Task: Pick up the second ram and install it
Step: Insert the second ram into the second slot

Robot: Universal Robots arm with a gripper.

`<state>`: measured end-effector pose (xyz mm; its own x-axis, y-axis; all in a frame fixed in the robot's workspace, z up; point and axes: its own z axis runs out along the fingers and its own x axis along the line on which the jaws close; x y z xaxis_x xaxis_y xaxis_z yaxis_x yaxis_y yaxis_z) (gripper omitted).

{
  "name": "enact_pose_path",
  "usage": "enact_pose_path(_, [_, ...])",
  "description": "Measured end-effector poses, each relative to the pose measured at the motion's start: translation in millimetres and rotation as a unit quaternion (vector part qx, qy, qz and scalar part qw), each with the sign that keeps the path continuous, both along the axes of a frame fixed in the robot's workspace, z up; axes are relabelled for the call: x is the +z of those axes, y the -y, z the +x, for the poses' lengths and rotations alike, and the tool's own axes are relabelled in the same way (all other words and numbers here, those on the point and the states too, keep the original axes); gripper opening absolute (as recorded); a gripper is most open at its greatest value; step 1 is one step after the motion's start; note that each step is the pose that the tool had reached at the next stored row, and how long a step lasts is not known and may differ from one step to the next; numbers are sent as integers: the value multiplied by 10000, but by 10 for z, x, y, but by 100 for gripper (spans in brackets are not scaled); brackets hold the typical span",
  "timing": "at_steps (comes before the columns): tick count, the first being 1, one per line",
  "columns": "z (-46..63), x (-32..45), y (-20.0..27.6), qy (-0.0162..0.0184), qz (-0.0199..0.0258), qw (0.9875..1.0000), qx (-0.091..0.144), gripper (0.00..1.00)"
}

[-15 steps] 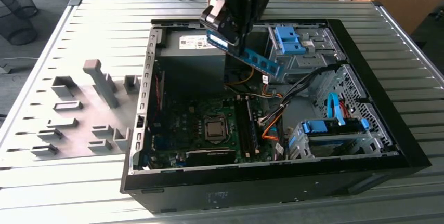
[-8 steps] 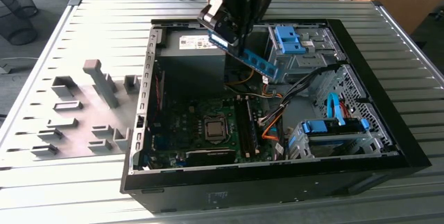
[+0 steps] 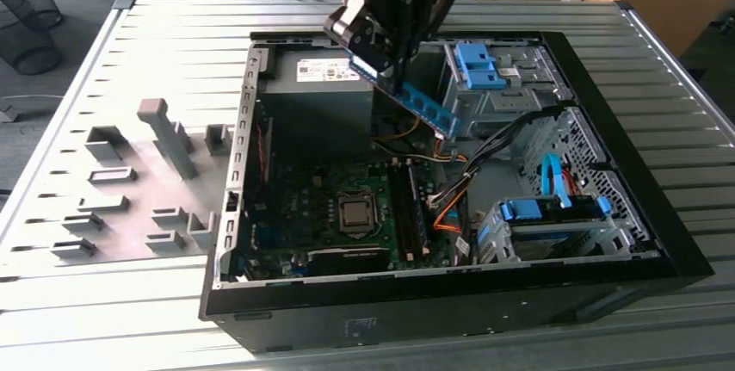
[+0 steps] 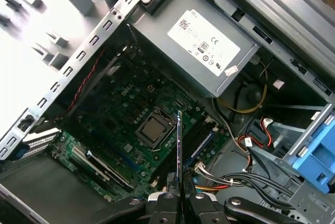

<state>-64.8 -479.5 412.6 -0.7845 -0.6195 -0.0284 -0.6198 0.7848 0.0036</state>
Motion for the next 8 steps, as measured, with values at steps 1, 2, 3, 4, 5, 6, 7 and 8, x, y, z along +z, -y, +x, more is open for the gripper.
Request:
enact_pose_path(1, [0, -1, 0, 0, 0, 10000, -48, 14])
enact_pose_path(2, [0, -2, 0, 0, 0, 10000, -97, 14])
enact_pose_path(3, [0, -3, 0, 0, 0, 9999, -145, 14])
enact_pose_path(4, [0, -4, 0, 0, 0, 9998, -196, 14])
enact_pose_path(5, [0, -6, 0, 0, 0, 9997, -244, 14])
enact_pose_path(6, [0, -7, 0, 0, 0, 9996, -293, 14])
enact_pose_path(7, [0, -8, 0, 0, 0, 9994, -340, 14])
enact_pose_path(8, [0, -9, 0, 0, 0, 9992, -388, 14])
